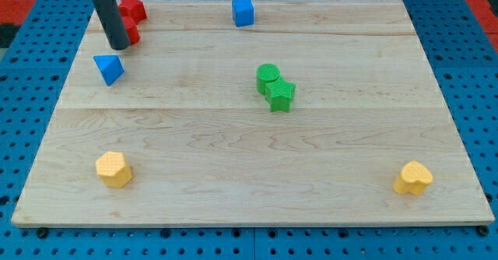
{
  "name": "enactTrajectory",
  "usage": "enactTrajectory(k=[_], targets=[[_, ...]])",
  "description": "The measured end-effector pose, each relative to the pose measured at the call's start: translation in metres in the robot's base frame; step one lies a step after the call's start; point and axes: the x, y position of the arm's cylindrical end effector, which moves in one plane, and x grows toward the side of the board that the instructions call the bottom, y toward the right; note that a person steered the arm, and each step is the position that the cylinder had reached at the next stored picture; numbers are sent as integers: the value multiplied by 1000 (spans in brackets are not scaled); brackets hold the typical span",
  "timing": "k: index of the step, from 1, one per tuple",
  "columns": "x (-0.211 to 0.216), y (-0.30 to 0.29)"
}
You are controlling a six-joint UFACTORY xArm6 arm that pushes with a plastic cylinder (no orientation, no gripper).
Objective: Move the blue cube towards the blue triangle
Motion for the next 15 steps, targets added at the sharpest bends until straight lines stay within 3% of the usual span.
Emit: enactTrajectory(k=[2,6,7,8,9,10,12,15], targets=[[-30,0],[-34,256],[-69,309],[-106,252],[-110,201],[-95,183],[-71,207],[-35,94]])
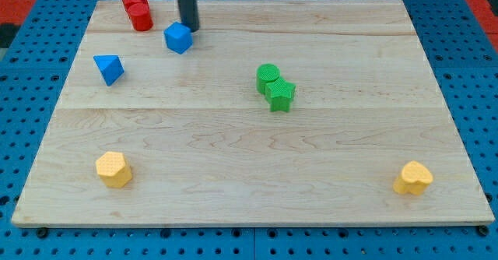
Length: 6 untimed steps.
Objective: Move the blue cube towards the blue triangle
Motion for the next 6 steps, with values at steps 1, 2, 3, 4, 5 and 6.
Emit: enactTrajectory(k=[1,2,3,4,5,6], targets=[[19,-33],[36,-34],[41,-34],[41,-15],[53,2],[76,-21]])
